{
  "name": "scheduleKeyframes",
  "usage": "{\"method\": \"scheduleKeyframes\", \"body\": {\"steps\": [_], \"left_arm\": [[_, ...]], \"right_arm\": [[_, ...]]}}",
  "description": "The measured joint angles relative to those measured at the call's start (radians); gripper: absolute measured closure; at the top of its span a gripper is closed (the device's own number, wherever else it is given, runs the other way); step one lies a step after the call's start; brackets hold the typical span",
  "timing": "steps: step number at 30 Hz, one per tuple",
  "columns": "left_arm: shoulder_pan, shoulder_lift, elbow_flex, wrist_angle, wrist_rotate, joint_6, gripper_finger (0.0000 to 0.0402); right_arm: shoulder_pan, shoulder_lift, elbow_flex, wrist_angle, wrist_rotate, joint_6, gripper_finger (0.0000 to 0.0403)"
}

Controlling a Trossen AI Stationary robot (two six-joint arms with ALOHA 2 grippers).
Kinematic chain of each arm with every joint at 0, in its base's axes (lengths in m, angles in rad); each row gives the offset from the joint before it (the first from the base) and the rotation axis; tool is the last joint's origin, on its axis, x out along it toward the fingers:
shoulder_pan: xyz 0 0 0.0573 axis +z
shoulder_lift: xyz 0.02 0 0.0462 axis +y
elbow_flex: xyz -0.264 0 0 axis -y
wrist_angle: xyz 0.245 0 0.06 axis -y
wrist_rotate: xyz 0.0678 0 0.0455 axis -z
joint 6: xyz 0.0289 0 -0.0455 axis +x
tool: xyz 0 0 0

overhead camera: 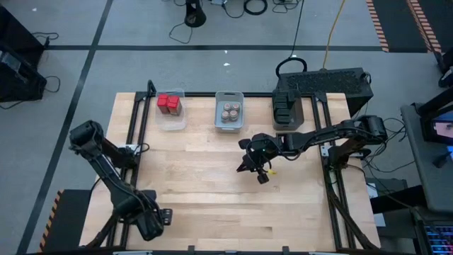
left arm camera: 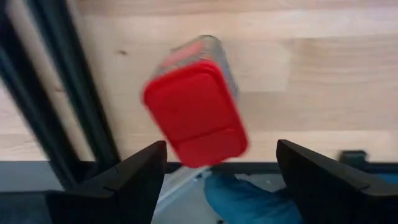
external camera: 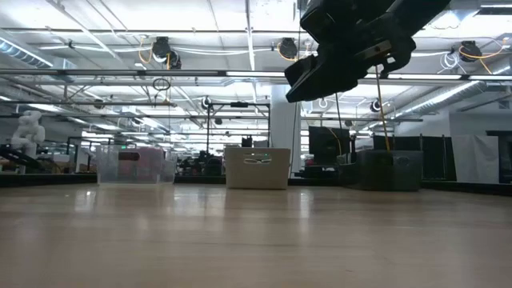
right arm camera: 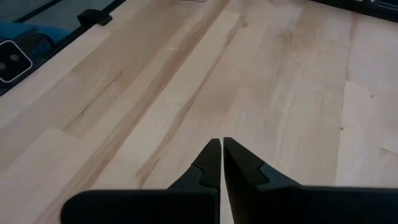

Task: Sort spices by type
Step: Put the red seasoning can into the transparent bin

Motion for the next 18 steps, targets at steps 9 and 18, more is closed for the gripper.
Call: {"method": "scheduleKeyframes", "body": {"steps": [9,18], "left_arm": [[-0.001,0.002,0.0,-0.036,0.076,-0.018,0.0093],[-0.007,0.04,0.002,-0.009,0.081,-0.014,0.0093]], "right_arm": [[-0.001,0.0,0.0,-0.003,0.0,-0.005,0.0403],[-0.001,0.0,0.0,-0.006,0.0,-0.03,0.0403]]}}
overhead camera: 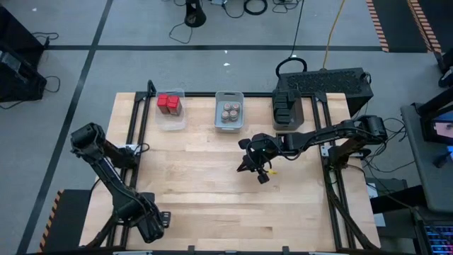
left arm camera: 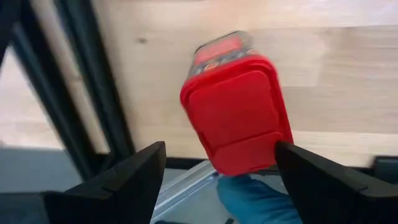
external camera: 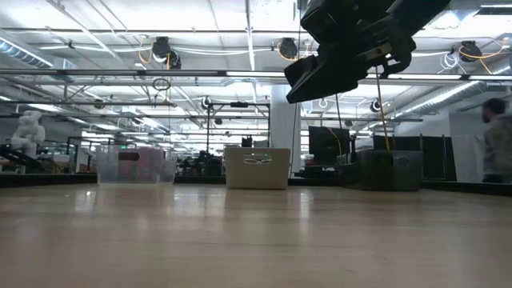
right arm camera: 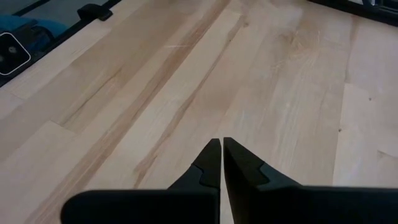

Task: Sort spices by type
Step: Put the red seasoning can into the transparent bin

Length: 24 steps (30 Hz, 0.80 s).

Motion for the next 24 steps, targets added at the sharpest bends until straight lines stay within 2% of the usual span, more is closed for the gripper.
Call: {"method": "scheduleKeyframes", "body": {"steps": [4,14,24], "left_arm": [[0.0,-0.015,-0.001,-0.014,-0.06,0.014,0.0093],[0.0,-0.02,-0.001,-0.022,-0.058,0.02,0.0093],[0.0,-0.021,-0.001,-0.041,-0.104,0.274,0.0093]], "right_arm": [[0.0,0.0,0.0,0.001,0.0,0.0,0.0403],[0.0,0.0,0.0,0.001,0.0,0.004,0.0403],[0.0,0.0,0.0,0.001,0.0,0.004,0.0403]]}}
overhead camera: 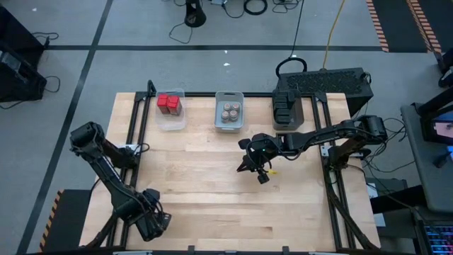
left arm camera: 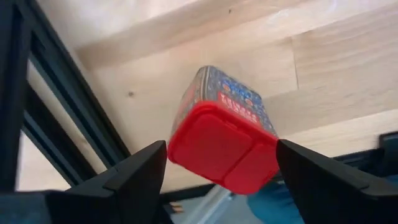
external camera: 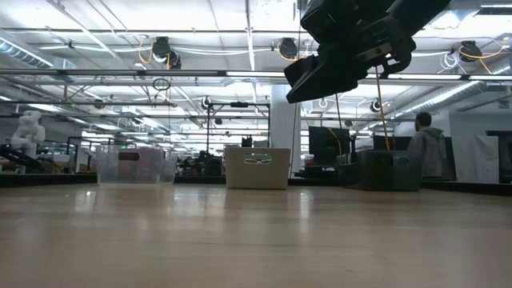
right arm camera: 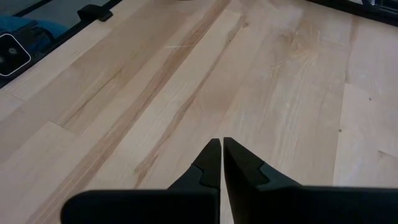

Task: Sort spices by type
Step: Put the red seasoning can into the transparent bin

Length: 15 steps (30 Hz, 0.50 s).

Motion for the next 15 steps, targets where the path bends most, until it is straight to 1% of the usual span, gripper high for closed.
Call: {"method": "scheduleKeyframes", "body": {"steps": [7,12,15], "left_arm": [[0.0,0.0,0.006,-0.01,-0.043,0.187,0.0093],[0.004,0.0,0.052,-0.07,-0.044,0.119,0.0093],[-0.006,0.0,0.086,-0.115,-0.048,0.009,0.0093]], "right_arm": [[0.0,0.0,0.0,0.001,0.0,0.0,0.0403],[0.0,0.0,0.0,0.003,0.0,0.0,0.0403],[0.0,0.0,0.0,0.005,0.0,0.0,0.0403]]}}
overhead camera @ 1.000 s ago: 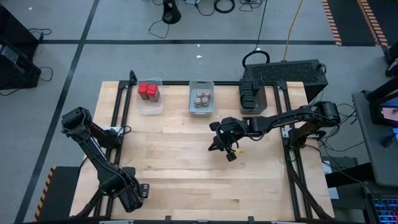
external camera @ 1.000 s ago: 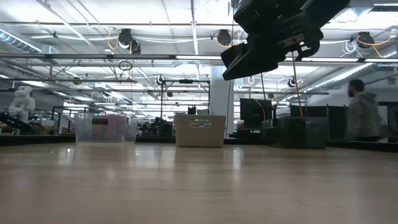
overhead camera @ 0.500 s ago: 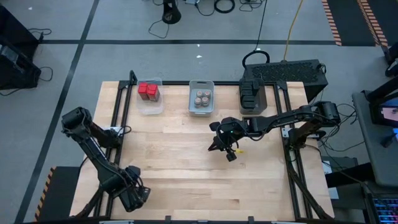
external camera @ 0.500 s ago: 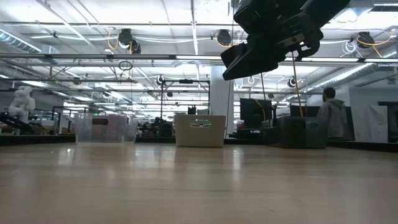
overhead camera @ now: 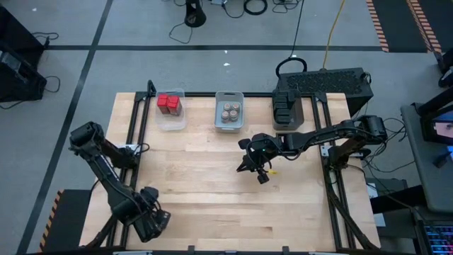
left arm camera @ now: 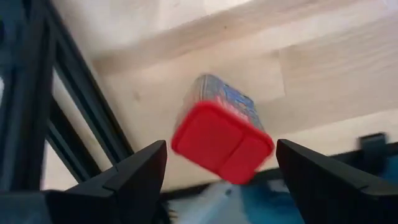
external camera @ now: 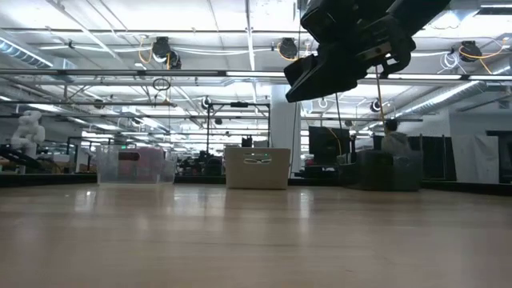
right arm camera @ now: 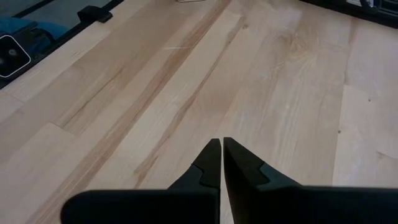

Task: Sort spices by type
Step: Put the red seasoning can into the transparent bin

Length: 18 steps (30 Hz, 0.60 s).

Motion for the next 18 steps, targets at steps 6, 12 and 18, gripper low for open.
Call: {"method": "scheduleKeyframes", "body": {"steps": [6,12,18], "left_arm": [[-0.043,0.009,0.019,0.034,0.009,-0.254,0.0093],[-0.042,0.072,0.019,0.143,0.013,-0.184,0.0093],[-0.046,0.079,0.019,0.228,-0.165,-0.16,0.0093]], "right_arm": [[0.0,0.0,0.0,0.0,0.0,0.0,0.0403],[0.0,0.0,0.0,-0.014,0.0,-0.007,0.0403],[0.0,0.0,0.0,-0.018,-0.011,-0.038,0.0403]]}}
